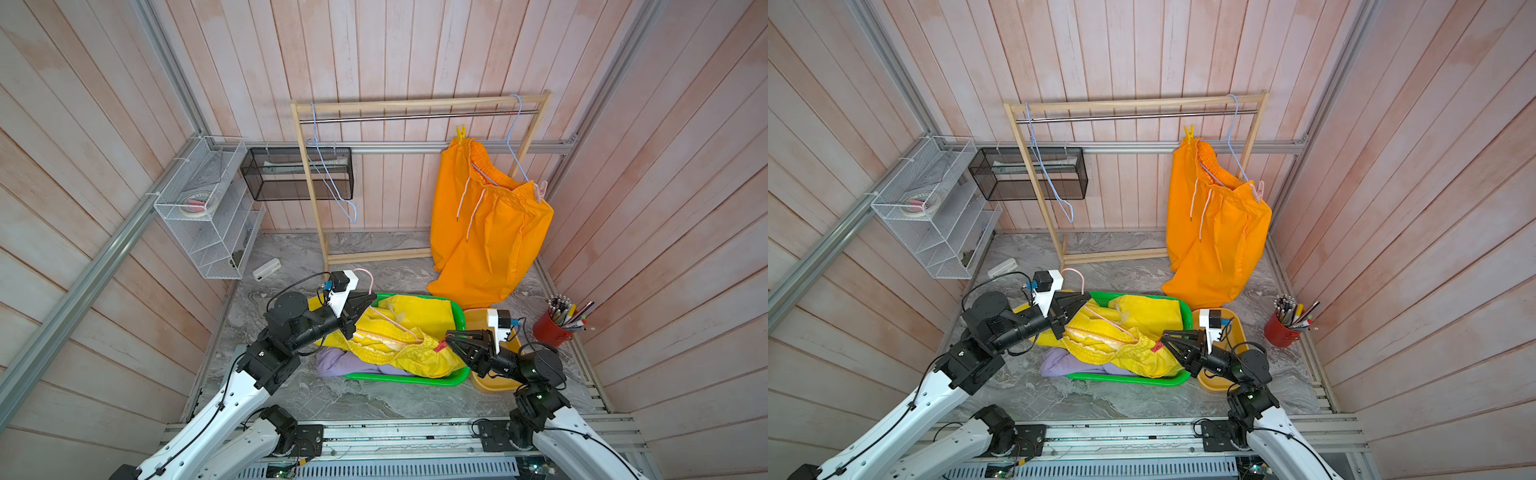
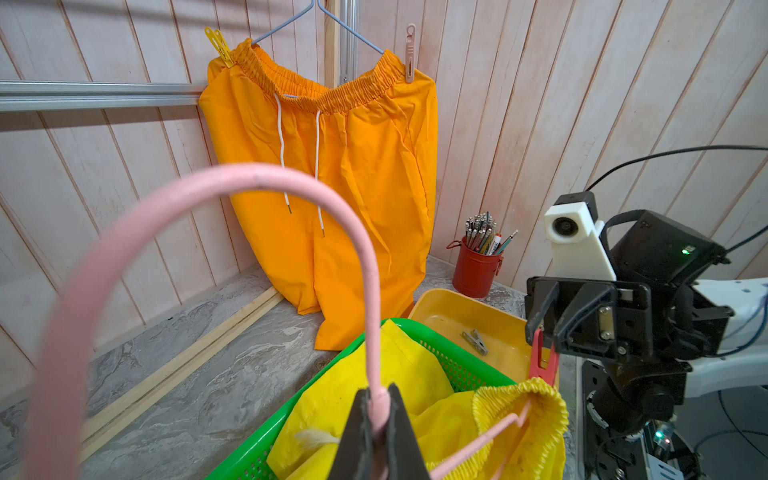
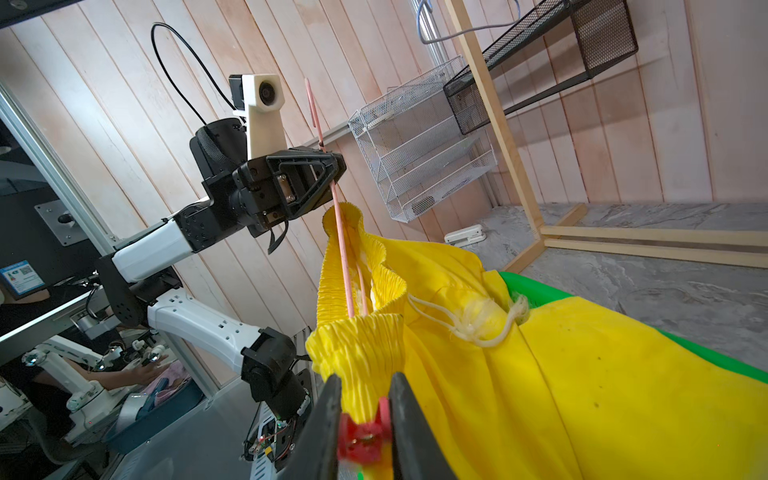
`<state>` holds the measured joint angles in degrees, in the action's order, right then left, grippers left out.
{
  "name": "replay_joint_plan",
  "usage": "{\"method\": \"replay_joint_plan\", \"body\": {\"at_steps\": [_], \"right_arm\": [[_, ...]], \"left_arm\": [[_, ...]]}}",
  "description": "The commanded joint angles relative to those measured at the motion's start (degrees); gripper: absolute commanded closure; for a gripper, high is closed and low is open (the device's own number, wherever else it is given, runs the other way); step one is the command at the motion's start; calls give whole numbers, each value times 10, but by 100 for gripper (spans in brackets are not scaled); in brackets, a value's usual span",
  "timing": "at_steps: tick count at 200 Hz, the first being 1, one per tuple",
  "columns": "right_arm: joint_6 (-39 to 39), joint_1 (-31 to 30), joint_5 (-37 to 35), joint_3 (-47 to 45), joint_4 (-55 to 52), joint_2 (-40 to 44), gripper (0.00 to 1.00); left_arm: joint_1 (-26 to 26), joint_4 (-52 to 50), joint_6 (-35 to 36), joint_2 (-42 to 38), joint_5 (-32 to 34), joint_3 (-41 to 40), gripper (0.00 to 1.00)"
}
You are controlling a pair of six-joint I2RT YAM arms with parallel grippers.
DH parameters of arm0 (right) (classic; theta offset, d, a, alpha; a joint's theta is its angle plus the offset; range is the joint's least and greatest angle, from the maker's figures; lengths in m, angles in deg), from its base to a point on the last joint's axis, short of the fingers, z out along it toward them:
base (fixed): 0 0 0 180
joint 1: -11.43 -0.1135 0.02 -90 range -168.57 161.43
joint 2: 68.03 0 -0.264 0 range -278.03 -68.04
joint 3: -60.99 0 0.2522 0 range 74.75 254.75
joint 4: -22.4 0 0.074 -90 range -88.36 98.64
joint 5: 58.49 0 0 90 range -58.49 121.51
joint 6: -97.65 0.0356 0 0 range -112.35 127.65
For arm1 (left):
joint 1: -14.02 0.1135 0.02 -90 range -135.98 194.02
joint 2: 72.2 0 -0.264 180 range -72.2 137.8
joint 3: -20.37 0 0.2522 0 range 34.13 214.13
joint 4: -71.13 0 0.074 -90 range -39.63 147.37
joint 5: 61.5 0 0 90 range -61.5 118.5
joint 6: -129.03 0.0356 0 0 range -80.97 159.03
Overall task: Remove the clothespins securing shorts to the hanger
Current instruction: Remove the clothespin from the hanger.
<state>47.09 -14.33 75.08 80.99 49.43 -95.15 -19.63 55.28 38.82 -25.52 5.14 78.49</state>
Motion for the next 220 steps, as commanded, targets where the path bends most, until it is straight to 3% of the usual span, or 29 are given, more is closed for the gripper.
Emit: {"method": "replay_joint_plan", "body": {"at_steps": [1,72,147,174,203,220], "right_arm": [[2,2,4,-3,15,-4,80],[-15,2,-13,14,-20,11,96],[-58,2,-153,59,-160,59,100],[-57,2,-303,78,-280,91,100],[-13,3,-559,85,-446,135,99],[7,3,-626,78,-491,152,99]], "left_arm": [[3,24,1,-6,-2,2,100],[3,27,7,-5,1,-1,100],[3,31,15,-12,10,-21,100],[3,37,12,-11,9,-23,100],[3,39,9,-14,3,-22,100],[3,44,6,-17,-2,-23,100]]}}
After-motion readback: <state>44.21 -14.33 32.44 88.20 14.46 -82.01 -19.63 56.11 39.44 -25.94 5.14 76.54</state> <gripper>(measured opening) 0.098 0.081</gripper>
